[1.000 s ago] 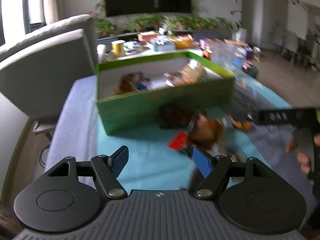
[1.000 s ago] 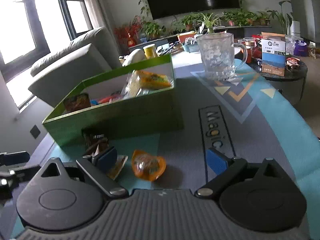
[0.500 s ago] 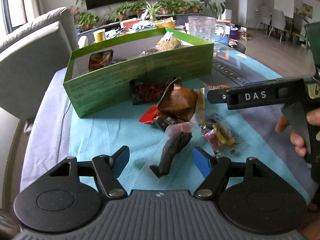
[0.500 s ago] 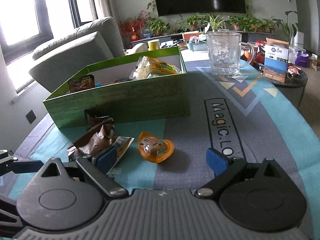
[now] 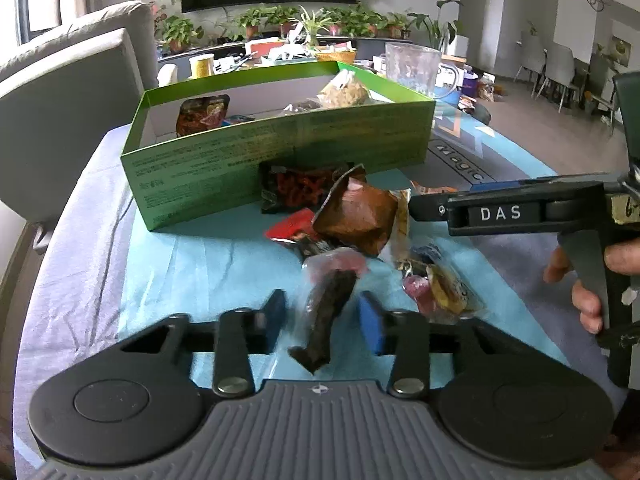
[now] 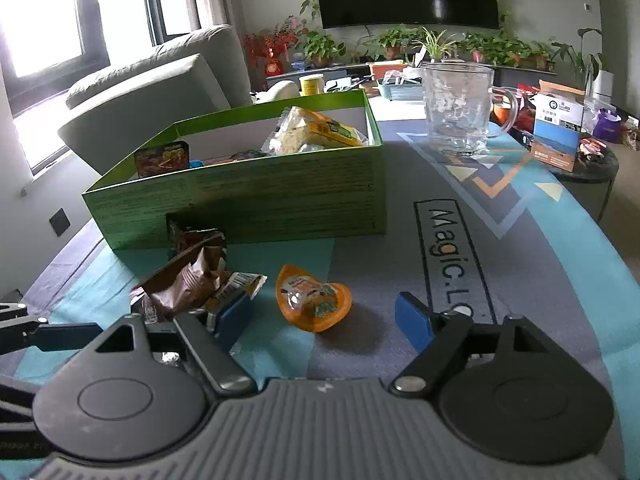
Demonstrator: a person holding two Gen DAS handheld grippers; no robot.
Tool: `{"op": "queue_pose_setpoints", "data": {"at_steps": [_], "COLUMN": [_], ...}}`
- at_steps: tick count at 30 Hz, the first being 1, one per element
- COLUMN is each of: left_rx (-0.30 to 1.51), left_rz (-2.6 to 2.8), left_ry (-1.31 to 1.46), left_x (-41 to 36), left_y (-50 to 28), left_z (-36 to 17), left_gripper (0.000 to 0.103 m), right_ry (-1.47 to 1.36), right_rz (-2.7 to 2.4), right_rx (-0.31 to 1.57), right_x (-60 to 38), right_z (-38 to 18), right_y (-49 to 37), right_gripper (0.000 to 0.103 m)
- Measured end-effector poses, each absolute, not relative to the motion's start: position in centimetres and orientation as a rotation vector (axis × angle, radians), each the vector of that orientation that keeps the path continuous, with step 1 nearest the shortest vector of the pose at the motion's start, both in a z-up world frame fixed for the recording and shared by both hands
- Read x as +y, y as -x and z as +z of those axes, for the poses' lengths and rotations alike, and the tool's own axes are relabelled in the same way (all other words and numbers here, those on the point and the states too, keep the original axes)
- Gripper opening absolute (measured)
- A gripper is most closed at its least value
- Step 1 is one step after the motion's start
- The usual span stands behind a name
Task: Organize snacks
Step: 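Grasp the clear stick packet with left tool while right grasps orange jelly cup, then carry both snacks over the green box and open both tools to release them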
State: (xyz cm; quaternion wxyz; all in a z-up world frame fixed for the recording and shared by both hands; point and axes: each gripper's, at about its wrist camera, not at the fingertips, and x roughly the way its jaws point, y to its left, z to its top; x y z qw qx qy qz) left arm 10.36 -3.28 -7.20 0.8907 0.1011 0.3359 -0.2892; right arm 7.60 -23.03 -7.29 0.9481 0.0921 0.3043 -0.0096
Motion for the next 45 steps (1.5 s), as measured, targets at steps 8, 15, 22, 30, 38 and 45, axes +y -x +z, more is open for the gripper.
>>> {"op": "queue_pose_setpoints", "data": {"at_steps": [8,15,22,30,38,45], "left_rx": [0.711,0.696,0.674,0.665,0.658,0.603], "left_rz": [-0.583,-0.569,-0.570,-0.573,-0.556,-0.552], "left_ry": [-0.159,-0.146,-0.143,-0.143,-0.136,-0.132], "left_x": [-2.7,-2.3,-2.2,-2.1,-1.8,-1.4], "left_y": [-10.6,-10.4,-10.1,-10.0,-9.9,-9.7], "left_z": [-7.0,-6.5,-5.7,-5.4,-5.2,-4.1], "left_gripper": [0.029,0.024,0.015,0.011,0.011,0.010], "right_ry": [-0.201,-0.250,-0.261,-0.267,-0.236,-0.174], "right_rz": [-0.013,-0.003,0.017,0.035,0.042,0.037], "right_rx": [0.627,0.628,0.605,0.616,0.641,0.631], "right_x": [-23.0,-23.6,-23.7,-23.9,-23.5,-23.2], "right_z": [-7.0,-6.8,-6.3,-6.4,-6.9,-6.7], "right_y": [-8.0,-7.9,-7.6,-7.5,-7.7,-7.6], "right_gripper": [0.064,0.055,0.049,0.047,0.049,0.041]}}
